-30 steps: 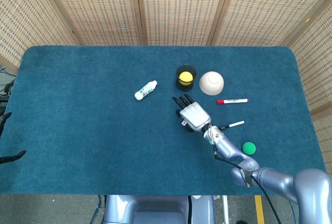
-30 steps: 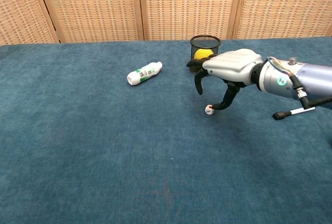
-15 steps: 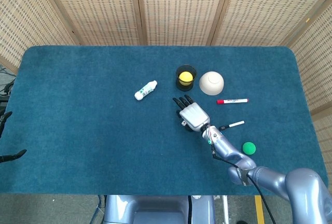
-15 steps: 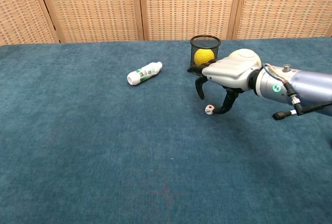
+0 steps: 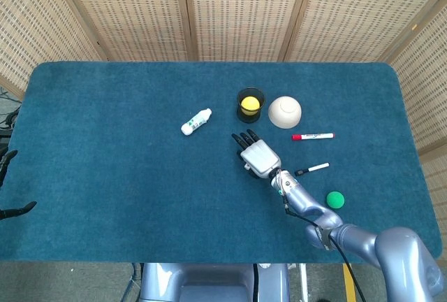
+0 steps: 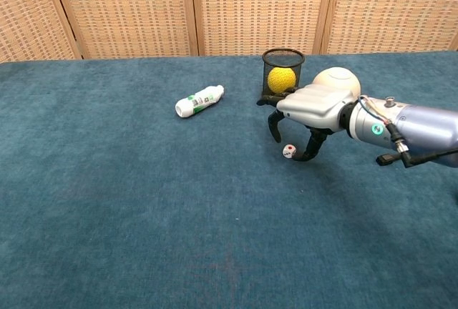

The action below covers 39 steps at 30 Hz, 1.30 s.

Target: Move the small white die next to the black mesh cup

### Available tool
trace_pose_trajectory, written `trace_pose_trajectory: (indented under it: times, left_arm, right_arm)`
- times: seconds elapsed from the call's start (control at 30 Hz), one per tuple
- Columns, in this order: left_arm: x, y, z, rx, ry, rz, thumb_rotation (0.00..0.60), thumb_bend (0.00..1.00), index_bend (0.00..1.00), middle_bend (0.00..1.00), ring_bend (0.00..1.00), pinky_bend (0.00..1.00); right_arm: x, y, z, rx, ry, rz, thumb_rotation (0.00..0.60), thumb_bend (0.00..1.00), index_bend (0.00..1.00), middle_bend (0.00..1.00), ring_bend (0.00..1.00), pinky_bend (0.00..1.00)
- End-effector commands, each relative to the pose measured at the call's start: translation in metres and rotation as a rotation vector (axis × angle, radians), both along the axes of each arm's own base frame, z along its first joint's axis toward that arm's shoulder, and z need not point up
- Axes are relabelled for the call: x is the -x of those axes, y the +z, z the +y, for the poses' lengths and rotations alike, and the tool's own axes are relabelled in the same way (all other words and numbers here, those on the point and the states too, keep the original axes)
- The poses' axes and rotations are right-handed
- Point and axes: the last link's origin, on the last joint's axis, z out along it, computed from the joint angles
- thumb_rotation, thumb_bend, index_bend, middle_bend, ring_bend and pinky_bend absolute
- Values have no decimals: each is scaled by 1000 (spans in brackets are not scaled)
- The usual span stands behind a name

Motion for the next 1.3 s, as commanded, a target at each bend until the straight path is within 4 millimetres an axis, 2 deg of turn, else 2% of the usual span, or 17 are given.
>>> trace_pose_trajectory:
  times: [0.03, 0.57, 0.8, 0.97, 1.17, 1.3]
  left_arm:
    - [0, 0, 0, -1, 1, 0, 600, 0, 0, 0, 0, 0]
    - [1, 0, 1, 0, 2, 2, 600, 0, 0, 0, 0, 0]
    - [0, 0, 1, 3, 2, -1, 600, 0, 0, 0, 0, 0]
    - [1, 0, 1, 6, 1, -4, 600, 0, 0, 0, 0, 0]
    - [0, 0, -3, 13, -10, -4, 600, 0, 0, 0, 0, 0]
    - [-4, 1, -8, 6, -31, -8, 600, 0, 0, 0, 0, 0]
  right_arm:
    - [1, -1, 0, -2, -2, 2, 600, 369, 424, 0, 0, 0]
    - [0, -5, 1, -11, -4, -7, 600, 388, 532, 13, 0, 0]
    - [-5, 11, 1, 6, 17, -37, 600, 388, 536, 13, 0, 0]
    - [-18, 44, 6, 41, 89, -71, 600, 390, 536, 15, 0, 0]
    - [-41, 115, 22, 134, 197, -60, 600, 399, 536, 23, 0, 0]
    - [-54, 150, 28, 189, 204, -49, 600, 401, 536, 24, 0, 0]
